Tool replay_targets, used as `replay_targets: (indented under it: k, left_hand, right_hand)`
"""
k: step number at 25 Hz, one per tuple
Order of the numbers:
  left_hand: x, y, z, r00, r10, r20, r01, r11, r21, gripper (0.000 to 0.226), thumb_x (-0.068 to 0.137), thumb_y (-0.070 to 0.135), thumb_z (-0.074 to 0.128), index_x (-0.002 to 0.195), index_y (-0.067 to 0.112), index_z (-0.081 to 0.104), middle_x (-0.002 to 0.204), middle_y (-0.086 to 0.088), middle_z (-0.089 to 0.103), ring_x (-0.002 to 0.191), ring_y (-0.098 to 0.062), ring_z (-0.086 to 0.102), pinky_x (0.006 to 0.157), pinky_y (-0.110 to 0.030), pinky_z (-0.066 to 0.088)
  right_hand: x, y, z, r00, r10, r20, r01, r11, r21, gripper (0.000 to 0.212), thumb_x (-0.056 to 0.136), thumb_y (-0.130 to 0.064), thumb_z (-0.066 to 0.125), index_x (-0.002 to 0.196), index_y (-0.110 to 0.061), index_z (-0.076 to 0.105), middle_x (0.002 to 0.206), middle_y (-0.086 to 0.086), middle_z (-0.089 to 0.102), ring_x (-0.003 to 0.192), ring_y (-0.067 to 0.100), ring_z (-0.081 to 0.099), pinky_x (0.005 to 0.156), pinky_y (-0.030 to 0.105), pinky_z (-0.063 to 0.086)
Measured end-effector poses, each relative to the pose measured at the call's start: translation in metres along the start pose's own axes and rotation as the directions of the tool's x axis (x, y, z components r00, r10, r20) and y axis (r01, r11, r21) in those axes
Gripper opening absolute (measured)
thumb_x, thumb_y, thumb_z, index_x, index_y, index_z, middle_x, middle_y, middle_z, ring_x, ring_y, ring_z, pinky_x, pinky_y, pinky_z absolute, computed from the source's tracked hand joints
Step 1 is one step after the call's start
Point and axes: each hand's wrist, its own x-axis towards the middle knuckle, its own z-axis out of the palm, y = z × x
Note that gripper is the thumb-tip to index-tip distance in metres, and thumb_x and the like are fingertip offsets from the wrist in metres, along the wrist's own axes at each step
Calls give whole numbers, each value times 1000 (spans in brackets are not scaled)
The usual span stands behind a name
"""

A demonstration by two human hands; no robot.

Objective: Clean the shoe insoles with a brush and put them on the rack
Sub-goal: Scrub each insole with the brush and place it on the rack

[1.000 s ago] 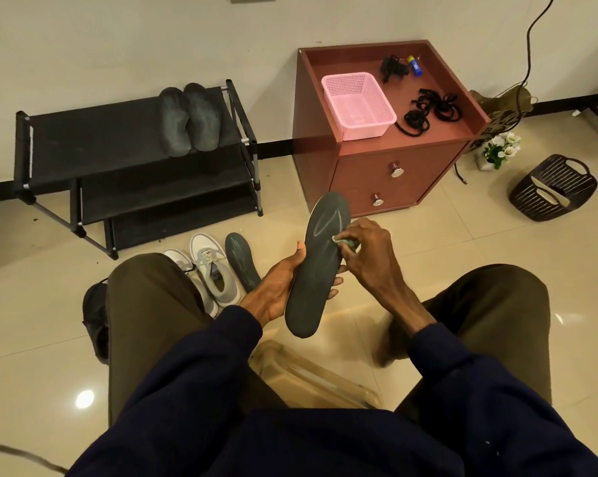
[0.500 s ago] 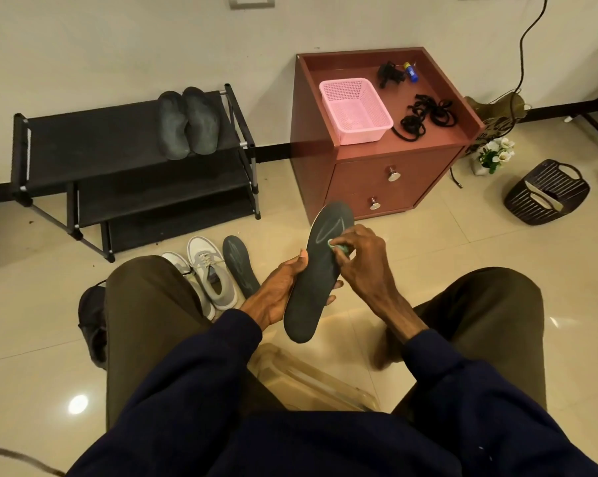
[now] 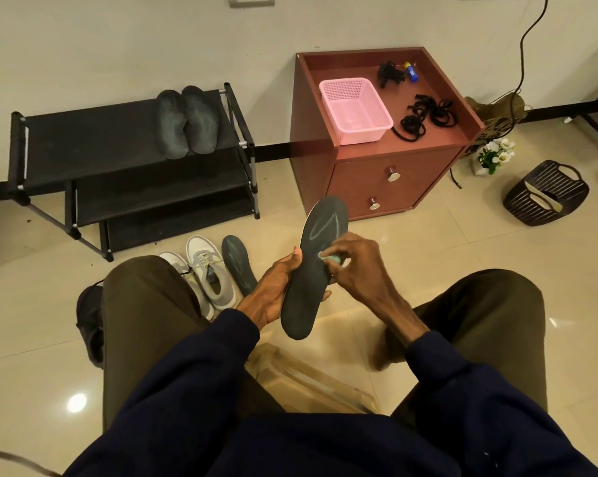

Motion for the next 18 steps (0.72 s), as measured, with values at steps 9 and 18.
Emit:
replay_targets:
  k: [9, 18]
  left_hand:
    - [0, -3, -1, 998, -44, 41, 44, 999, 13, 52, 109, 44, 38, 144, 9, 51, 142, -21, 59, 124, -42, 61, 98, -54, 53]
    - [-4, 1, 6, 997, -23, -69, 28, 997, 74, 55, 108, 49, 36, 133, 10, 64, 121, -16, 71, 104, -28, 70, 95, -40, 57]
  right_hand:
    - [13, 27, -10, 989, 69, -134, -88, 986, -144, 14, 80, -2, 80, 91, -11, 81, 89, 7, 73, 74, 14, 62, 71, 33, 59]
    - [-8, -17, 5, 898, -85, 431, 47, 994, 99, 14, 82, -6, 81, 92, -17, 83, 90, -4, 71, 75, 9, 65, 67, 26, 59]
